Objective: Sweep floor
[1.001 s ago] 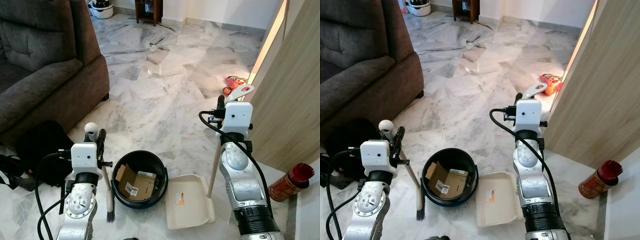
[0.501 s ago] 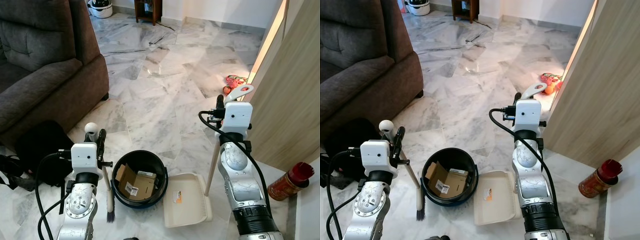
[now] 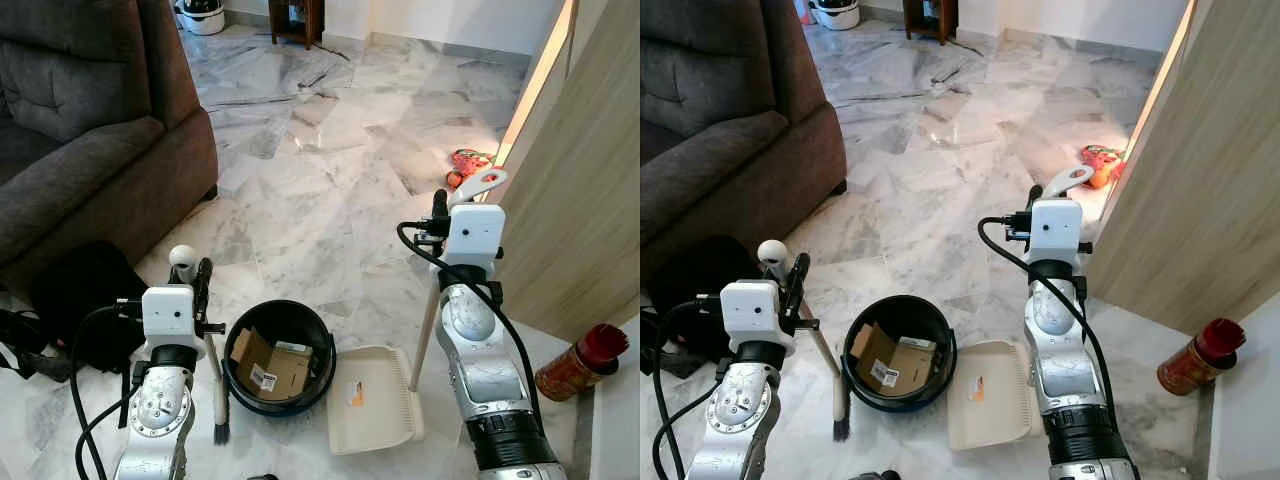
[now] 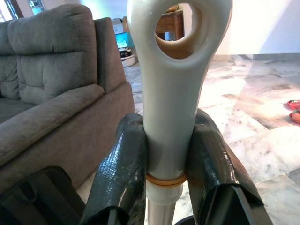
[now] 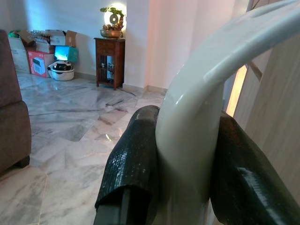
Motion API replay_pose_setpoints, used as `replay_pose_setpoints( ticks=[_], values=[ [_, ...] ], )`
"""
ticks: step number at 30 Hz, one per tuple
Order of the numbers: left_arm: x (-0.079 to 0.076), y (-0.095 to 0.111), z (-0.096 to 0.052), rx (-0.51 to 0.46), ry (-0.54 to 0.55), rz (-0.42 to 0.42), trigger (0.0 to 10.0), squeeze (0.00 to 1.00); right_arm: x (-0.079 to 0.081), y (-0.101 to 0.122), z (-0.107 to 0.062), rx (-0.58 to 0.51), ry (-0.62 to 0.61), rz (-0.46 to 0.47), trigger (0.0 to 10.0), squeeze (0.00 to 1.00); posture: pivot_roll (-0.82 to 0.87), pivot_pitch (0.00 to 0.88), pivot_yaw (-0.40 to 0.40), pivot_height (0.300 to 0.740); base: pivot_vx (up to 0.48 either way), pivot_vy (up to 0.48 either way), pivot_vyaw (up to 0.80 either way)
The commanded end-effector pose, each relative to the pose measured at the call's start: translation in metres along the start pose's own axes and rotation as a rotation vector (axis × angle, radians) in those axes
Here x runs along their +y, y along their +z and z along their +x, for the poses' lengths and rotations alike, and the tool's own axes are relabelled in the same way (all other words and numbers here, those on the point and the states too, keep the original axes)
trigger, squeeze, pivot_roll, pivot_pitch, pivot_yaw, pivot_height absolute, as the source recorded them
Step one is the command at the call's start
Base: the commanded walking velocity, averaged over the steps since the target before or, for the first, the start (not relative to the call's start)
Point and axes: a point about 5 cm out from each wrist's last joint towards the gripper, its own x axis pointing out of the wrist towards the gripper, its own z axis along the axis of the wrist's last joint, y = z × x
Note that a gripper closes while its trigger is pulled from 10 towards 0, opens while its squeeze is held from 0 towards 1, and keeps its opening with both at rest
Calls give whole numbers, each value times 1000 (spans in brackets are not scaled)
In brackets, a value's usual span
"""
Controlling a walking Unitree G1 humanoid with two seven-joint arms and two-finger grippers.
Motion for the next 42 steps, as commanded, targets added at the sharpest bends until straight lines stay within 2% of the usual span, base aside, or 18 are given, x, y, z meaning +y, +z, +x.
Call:
replay_pose_setpoints(
  ticks=[1,42],
  values=[
    [3,10,3,-46,4,2,10000,0,3,7,1,-38,10,15,10000,0,126,137,40,740,0,0,0],
    [1,10,5,-53,1,-4,10000,0,4,4,1,-36,19,23,10000,0,122,117,37,740,-268,0,0]
  ],
)
